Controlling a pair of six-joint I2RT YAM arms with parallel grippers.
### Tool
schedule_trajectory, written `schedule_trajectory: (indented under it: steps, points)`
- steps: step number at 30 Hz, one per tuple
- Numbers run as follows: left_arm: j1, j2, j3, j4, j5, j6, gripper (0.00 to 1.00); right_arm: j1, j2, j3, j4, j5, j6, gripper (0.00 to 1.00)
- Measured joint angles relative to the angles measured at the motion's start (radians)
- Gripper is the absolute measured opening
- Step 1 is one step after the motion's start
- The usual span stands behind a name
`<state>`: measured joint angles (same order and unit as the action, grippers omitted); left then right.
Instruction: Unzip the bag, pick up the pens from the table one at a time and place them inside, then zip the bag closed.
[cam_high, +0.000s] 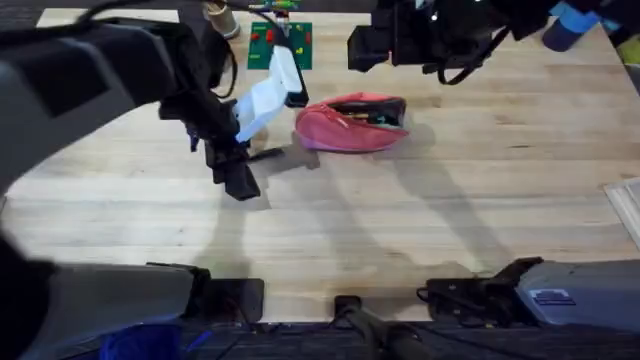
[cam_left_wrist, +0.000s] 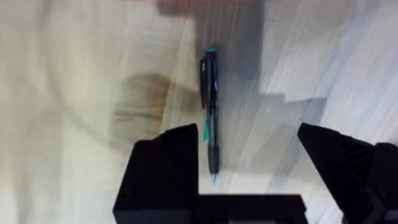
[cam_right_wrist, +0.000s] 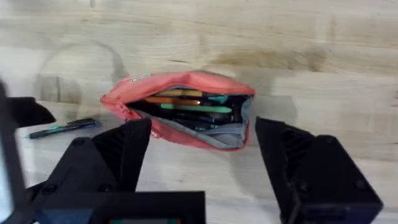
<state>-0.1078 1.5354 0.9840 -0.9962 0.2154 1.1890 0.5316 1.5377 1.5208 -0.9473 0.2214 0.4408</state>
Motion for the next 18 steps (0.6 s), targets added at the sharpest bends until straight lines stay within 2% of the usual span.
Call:
schedule_trajectory:
  steps: [4,11,18]
  points:
    - [0.0,0.088,0.004,0.006,-0.012,0.002,0.993,0.0,-0.014,0.0,0.0,0.0,0.0,0.996]
    - [-0.011,0.129,0.045,-0.016,-0.026,-0.056,0.997,0.0,-0.036,0.0,0.0,0.0,0.0,0.996]
    - [-0.029,0.134,0.049,-0.002,-0.058,-0.098,0.875,0.0,-0.036,0.0,0.001,0.0,0.0,0.995]
